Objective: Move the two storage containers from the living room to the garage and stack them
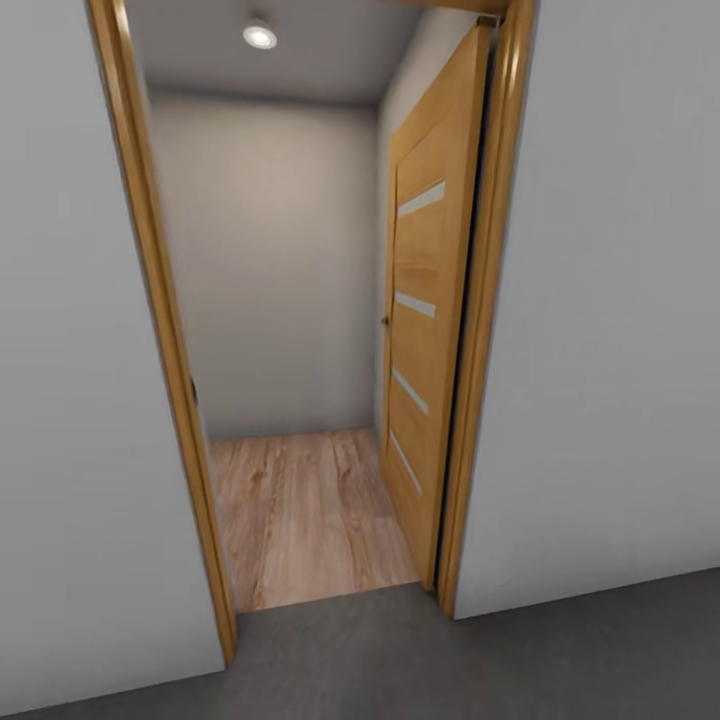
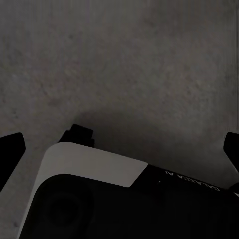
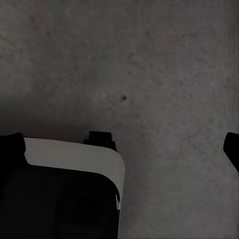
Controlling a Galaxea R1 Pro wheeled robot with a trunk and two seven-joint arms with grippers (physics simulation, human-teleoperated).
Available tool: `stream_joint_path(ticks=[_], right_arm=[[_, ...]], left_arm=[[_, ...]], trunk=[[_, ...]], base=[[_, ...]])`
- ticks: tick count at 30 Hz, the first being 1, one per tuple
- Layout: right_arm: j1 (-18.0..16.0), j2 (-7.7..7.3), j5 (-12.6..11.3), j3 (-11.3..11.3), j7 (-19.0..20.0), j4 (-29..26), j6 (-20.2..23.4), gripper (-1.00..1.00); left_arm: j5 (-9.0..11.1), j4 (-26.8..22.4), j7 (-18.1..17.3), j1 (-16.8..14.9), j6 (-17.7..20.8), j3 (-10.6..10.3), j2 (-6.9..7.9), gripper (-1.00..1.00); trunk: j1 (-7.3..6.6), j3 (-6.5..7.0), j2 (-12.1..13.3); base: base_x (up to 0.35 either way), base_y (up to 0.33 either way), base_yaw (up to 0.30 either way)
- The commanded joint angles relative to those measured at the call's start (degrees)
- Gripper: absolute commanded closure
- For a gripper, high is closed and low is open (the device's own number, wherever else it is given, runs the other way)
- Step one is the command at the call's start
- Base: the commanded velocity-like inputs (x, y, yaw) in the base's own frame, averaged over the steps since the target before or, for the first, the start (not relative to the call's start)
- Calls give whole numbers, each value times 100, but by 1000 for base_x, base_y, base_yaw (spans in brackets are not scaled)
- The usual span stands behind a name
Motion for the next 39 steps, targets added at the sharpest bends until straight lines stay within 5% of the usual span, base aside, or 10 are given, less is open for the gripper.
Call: stream_joint_path(ticks=[1,11,39], right_arm=[[-8,2,-1,42,-17,18,-31,-100],[-8,50,-7,35,-15,18,-22,-100],[-8,34,-9,33,-19,18,-35,-100]], left_arm=[[45,-1,15,-4,17,-38,-1,-100],[45,-1,15,-4,16,-38,-1,-100],[45,-1,15,-4,16,-38,5,-100]], trunk=[[3,-7,-4],[3,-7,-4],[3,-7,-4]], base=[[310,-137,0],[310,-137,15],[316,-44,215]])
